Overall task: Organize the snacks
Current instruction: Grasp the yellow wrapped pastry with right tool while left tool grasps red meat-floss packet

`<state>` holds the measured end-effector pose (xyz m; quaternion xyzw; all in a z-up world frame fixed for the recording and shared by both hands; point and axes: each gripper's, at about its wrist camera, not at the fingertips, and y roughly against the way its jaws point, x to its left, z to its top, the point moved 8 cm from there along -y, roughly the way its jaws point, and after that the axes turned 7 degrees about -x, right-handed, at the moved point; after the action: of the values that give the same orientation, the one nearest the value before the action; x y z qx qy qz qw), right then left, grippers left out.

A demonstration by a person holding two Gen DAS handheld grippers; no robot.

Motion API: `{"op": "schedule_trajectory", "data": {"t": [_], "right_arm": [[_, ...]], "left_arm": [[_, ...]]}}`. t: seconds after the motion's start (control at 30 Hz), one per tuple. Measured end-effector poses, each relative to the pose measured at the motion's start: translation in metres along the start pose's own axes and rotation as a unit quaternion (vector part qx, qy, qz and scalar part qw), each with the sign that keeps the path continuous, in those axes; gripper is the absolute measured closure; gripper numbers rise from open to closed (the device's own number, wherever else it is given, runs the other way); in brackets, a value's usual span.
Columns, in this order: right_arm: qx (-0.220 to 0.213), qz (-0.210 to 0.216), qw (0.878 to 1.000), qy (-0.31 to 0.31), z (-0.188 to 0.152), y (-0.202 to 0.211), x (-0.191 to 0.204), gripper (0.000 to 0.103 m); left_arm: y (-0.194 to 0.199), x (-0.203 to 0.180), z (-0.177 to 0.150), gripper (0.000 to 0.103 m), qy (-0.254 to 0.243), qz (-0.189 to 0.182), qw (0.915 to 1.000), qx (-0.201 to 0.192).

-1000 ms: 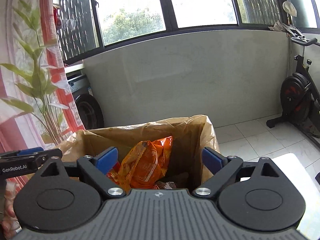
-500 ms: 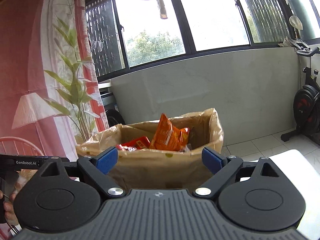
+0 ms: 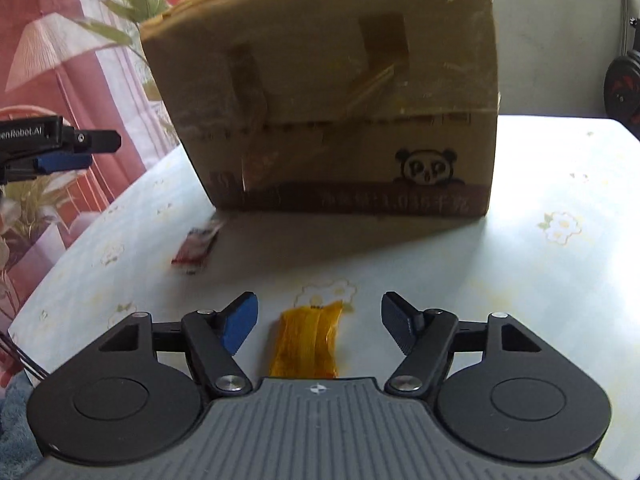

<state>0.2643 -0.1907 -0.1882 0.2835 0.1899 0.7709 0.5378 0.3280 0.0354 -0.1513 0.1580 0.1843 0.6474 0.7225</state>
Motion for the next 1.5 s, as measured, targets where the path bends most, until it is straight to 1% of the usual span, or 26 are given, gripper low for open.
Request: {"op": "schedule_trajectory", "data": {"t": [0.13,0.2,0.23,0.33,0.4,0.5,0.7,0.77,0.8,0.83,0.9,1.03,1.13,1.17,1.27,1.3,1.37,1.4,1.43,1.47,1.5], "right_arm": [[0.015,0.006,1.0,0.018,-0.012,-0.002,0.003,0.034],[0.019,0.007,0.999,0.027,-0.017,-0.005,0.006,0.041],[0.017,0.007,0.999,0.031,-0.017,-0.005,0.006,0.042],[0.017,0.011,0.999,0.04,-0.017,-0.007,0.005,0.064],[0.014,0.016,0.998,0.055,-0.015,-0.009,0.004,0.068],[-0.002,0.003,0.996,0.091,-0.007,-0.014,0.0,0.069],[-0.05,-0.032,0.994,0.093,0.012,-0.022,-0.029,0.069],[-0.061,-0.028,0.995,0.075,0.01,-0.022,-0.037,0.069],[-0.058,-0.029,0.995,0.071,0.008,-0.022,-0.039,0.069],[-0.06,-0.029,0.995,0.071,0.007,-0.021,-0.039,0.069],[-0.081,-0.024,0.993,0.081,0.01,-0.016,-0.035,0.069],[-0.084,-0.022,0.991,0.097,0.007,-0.013,-0.03,0.069],[-0.076,-0.019,0.992,0.1,0.006,-0.016,-0.029,0.069],[-0.076,-0.02,0.992,0.099,0.007,-0.017,-0.028,0.069],[-0.075,-0.019,0.993,0.093,0.007,-0.019,-0.029,0.069],[-0.076,-0.019,0.993,0.091,0.006,-0.019,-0.03,0.069],[-0.075,-0.018,0.993,0.089,0.007,-0.02,-0.03,0.069],[-0.074,-0.017,0.993,0.088,0.007,-0.02,-0.03,0.069],[-0.073,-0.017,0.993,0.087,0.007,-0.021,-0.031,0.069],[-0.071,-0.017,0.994,0.086,0.007,-0.022,-0.031,0.069],[-0.07,-0.016,0.994,0.085,0.007,-0.022,-0.031,0.069]], "left_arm": [[-0.006,-0.004,-0.013,0.031,-0.004,0.0,0.9999,0.015],[-0.008,-0.004,-0.018,0.031,-0.005,0.001,0.9997,0.022],[-0.008,-0.005,-0.021,0.031,-0.006,0.002,0.9997,0.025],[-0.009,-0.004,-0.029,0.031,-0.004,0.003,0.9994,0.034],[-0.011,-0.005,-0.033,0.031,-0.006,0.002,0.9991,0.041],[-0.013,-0.006,-0.04,0.031,-0.011,0.004,0.9986,0.051],[-0.021,-0.008,-0.051,0.031,-0.02,0.006,0.9976,0.066],[-0.027,-0.01,-0.056,0.031,-0.022,0.007,0.997,0.074],[-0.029,-0.011,-0.059,0.031,-0.022,0.008,0.9967,0.078],[-0.033,-0.012,-0.061,0.031,-0.023,0.008,0.9964,0.081],[-0.04,-0.016,-0.067,0.031,-0.029,0.008,0.9957,0.088],[-0.058,-0.021,-0.075,0.031,-0.042,0.016,0.9939,0.1],[-0.071,-0.025,-0.079,0.032,-0.047,0.026,0.9928,0.108],[-0.074,-0.025,-0.079,0.032,-0.045,0.029,0.9925,0.11],[-0.082,-0.022,-0.082,0.032,-0.018,0.039,0.9916,0.122],[-0.083,-0.021,-0.082,0.032,-0.014,0.043,0.9918,0.119],[-0.085,-0.022,-0.082,0.034,-0.02,0.05,0.9922,0.112],[-0.085,-0.023,-0.082,0.039,-0.02,0.05,0.9926,0.109],[-0.086,-0.023,-0.08,0.049,-0.021,0.051,0.993,0.104],[-0.085,-0.024,-0.079,0.055,-0.023,0.049,0.9934,0.101],[-0.084,-0.025,-0.078,0.058,-0.022,0.046,0.9937,0.1]]}}
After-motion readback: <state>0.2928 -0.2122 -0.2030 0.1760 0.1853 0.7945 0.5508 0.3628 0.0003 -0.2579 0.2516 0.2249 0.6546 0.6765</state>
